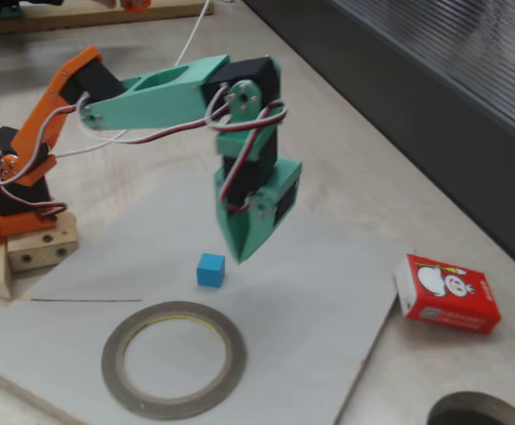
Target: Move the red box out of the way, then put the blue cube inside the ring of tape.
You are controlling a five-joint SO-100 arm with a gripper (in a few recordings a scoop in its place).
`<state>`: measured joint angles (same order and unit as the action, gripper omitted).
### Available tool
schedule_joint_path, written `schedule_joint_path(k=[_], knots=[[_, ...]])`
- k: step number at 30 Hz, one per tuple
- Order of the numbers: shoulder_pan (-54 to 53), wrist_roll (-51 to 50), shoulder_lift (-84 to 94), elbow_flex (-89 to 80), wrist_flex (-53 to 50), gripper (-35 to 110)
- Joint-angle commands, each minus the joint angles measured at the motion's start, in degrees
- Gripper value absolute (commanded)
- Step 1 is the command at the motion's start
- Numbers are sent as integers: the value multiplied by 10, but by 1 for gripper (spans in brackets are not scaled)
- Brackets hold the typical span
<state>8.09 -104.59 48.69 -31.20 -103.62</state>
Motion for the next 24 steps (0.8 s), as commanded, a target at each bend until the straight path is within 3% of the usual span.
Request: schedule_joint_path(k=[1, 6, 15, 24], knots=[[-42, -4, 40, -2, -9, 0], [-54, -4, 54, -63, -9, 0], [-53, -4, 243, -303, 2, 0], [-47, -4, 303, -434, 178, 0]])
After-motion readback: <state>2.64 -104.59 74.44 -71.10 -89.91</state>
